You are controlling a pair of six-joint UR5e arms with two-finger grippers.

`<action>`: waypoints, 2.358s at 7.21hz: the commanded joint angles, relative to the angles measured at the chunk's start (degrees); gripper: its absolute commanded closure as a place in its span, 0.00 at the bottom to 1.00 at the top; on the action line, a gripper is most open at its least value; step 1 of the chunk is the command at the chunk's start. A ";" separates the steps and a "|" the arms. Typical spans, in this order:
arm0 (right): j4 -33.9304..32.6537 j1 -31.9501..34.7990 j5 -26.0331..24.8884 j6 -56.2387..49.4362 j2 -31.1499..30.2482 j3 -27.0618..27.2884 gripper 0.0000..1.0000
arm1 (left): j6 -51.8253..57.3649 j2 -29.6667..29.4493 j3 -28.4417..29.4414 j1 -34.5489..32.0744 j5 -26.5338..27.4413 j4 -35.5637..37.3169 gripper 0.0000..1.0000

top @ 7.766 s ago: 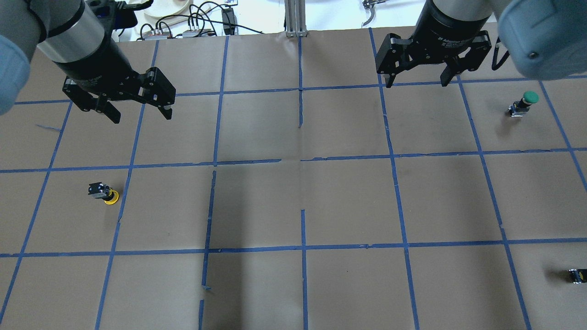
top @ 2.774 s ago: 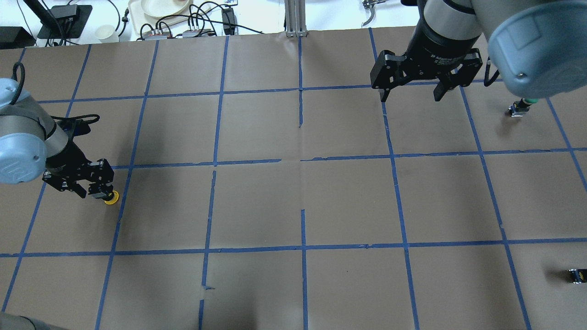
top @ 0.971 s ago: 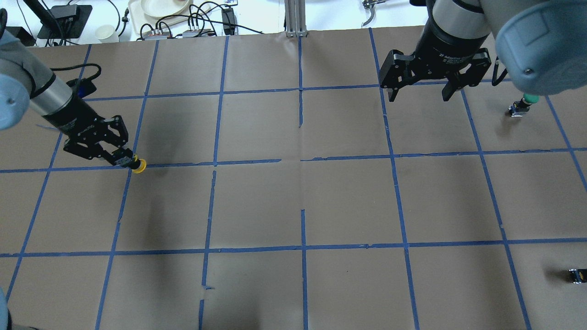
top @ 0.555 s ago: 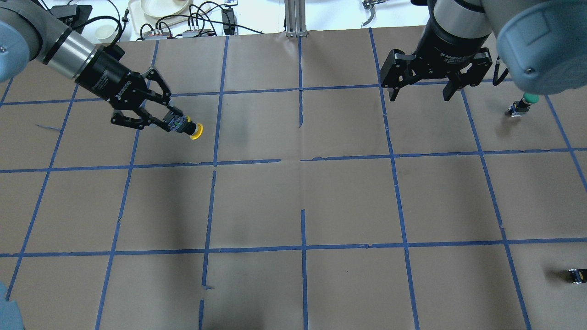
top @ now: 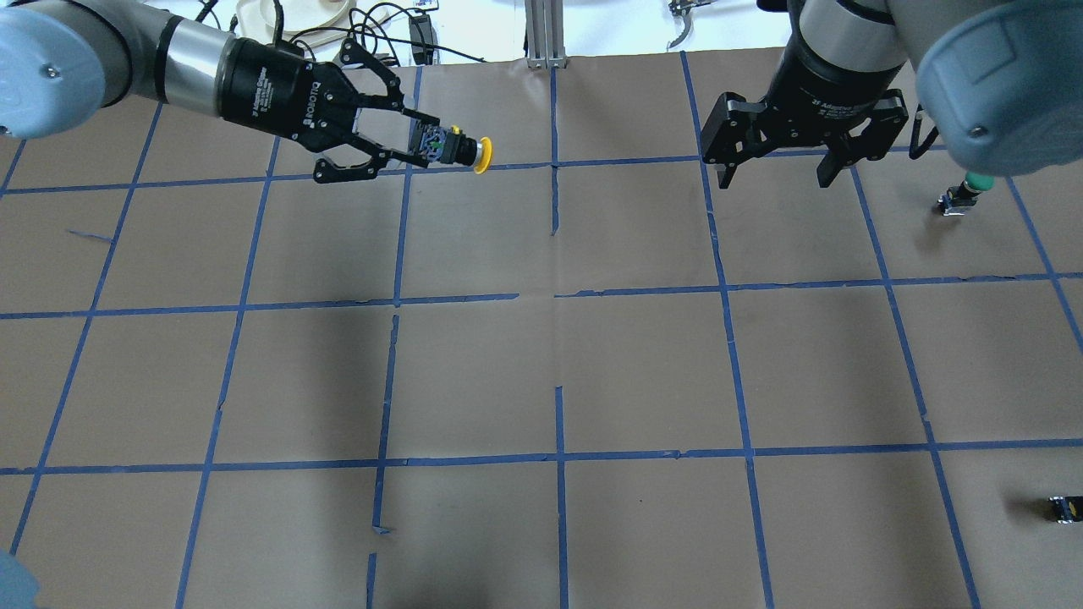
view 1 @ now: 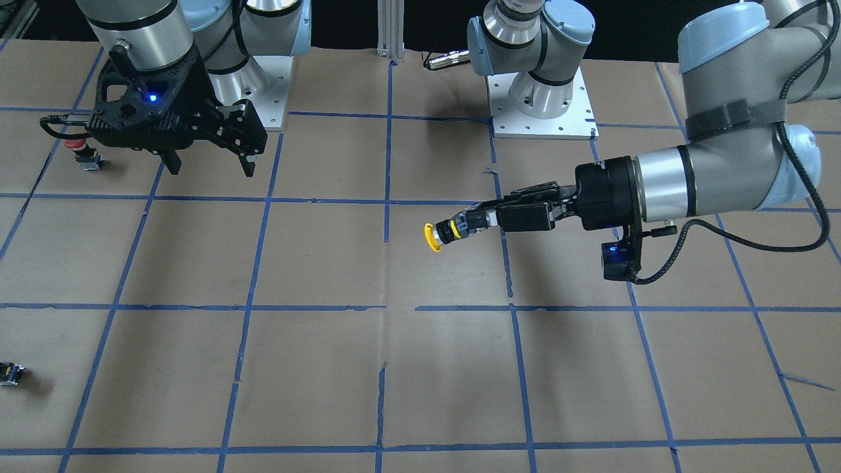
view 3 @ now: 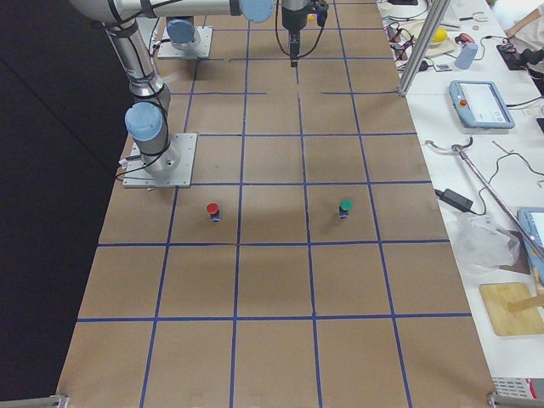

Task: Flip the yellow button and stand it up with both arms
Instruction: 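Lift the yellow button with the left gripper and carry it toward the center, then hold the yellow button up with the left gripper while the right gripper grasps its cap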

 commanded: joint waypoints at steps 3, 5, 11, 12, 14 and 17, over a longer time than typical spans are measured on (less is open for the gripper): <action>3.32 -4.07 2.12 0.81 -0.48 -3.31 0.00 | -6.11 2.48 -2.97 -5.41 -19.39 -0.38 0.99; 4.02 -11.54 17.28 0.90 -0.56 -3.50 0.00 | -4.97 2.74 -7.01 -5.42 -23.81 0.32 0.99; 17.22 -18.34 70.73 -0.07 1.01 5.17 0.00 | -4.97 3.62 -7.47 -6.47 -26.47 0.41 0.99; 14.51 -18.25 73.05 -0.07 2.50 6.16 0.00 | -4.97 3.62 -7.47 -6.47 -26.47 0.32 0.99; 13.52 -17.29 77.26 -0.07 4.17 6.26 0.00 | -4.97 3.97 -7.64 -8.91 -27.52 0.32 0.99; 13.52 -14.04 80.19 -0.16 5.59 6.26 0.00 | -4.97 4.33 -8.52 -10.51 -27.61 0.41 0.99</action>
